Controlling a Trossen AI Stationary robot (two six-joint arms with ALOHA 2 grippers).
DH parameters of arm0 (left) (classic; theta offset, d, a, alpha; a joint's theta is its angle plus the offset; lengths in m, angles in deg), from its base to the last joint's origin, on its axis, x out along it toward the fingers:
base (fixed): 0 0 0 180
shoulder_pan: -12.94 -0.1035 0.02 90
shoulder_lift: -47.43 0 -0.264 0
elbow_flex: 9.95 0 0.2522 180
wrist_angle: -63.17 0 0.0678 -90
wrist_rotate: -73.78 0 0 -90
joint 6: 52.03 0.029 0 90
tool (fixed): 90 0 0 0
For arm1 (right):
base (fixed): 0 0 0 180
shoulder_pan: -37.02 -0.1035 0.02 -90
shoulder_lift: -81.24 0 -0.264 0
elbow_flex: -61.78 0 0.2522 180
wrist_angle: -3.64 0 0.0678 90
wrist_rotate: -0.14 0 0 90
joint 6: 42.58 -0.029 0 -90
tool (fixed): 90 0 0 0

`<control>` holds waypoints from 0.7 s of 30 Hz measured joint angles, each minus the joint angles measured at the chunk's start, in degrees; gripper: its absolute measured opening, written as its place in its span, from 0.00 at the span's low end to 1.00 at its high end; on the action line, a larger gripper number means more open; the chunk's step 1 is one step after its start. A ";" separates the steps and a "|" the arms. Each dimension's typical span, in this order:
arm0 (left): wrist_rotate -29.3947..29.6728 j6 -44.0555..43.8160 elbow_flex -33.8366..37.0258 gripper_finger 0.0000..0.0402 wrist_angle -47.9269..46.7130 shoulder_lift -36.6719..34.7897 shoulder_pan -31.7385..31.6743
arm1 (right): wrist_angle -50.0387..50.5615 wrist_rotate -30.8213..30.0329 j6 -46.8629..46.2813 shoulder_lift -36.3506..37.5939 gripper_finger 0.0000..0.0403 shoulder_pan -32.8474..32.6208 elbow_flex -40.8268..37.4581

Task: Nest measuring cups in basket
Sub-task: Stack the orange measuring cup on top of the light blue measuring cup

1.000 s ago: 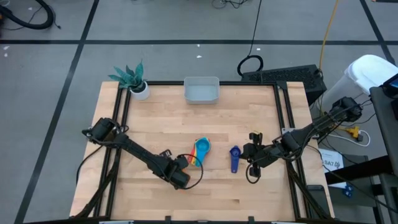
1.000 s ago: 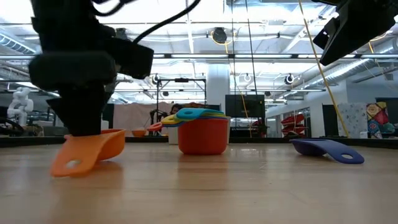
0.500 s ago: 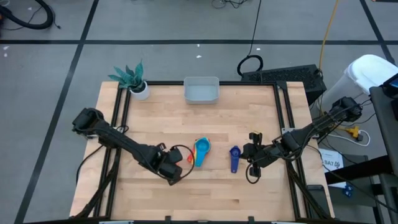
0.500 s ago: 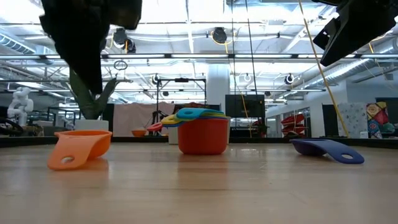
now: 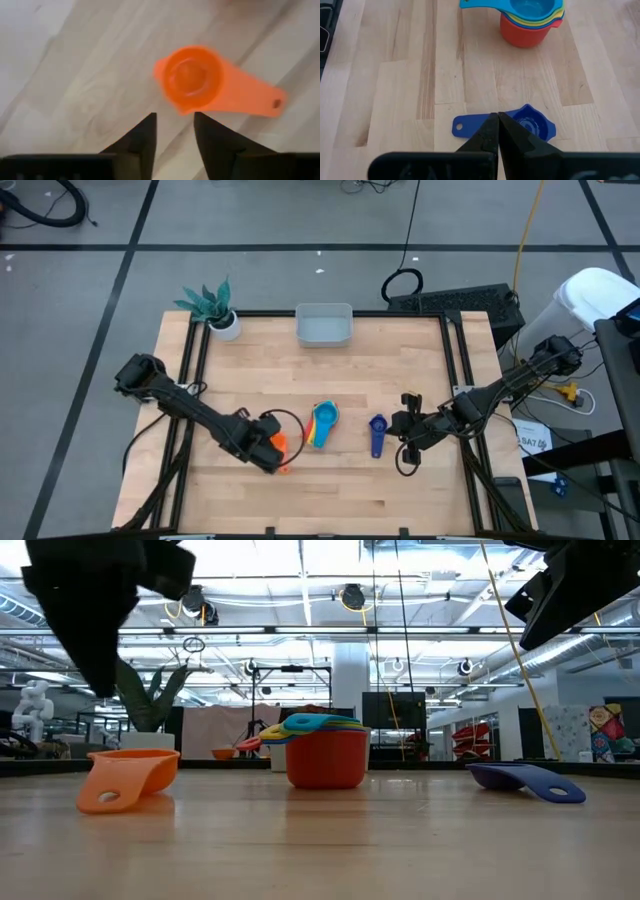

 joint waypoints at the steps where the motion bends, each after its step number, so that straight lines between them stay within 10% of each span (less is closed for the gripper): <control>1: 0.00 -1.06 0.00 0.38 -0.81 0.00 0.00 | 0.00 0.00 0.00 0.00 0.00 0.00 0.00; 11: -1.48 -6.59 5.76 0.59 7.90 -0.04 -1.28 | 0.00 0.00 -0.01 0.00 0.00 0.00 0.00; 21: -1.97 -7.96 13.29 0.59 17.24 -0.09 -3.88 | 0.00 0.00 -0.02 0.01 0.00 0.00 0.00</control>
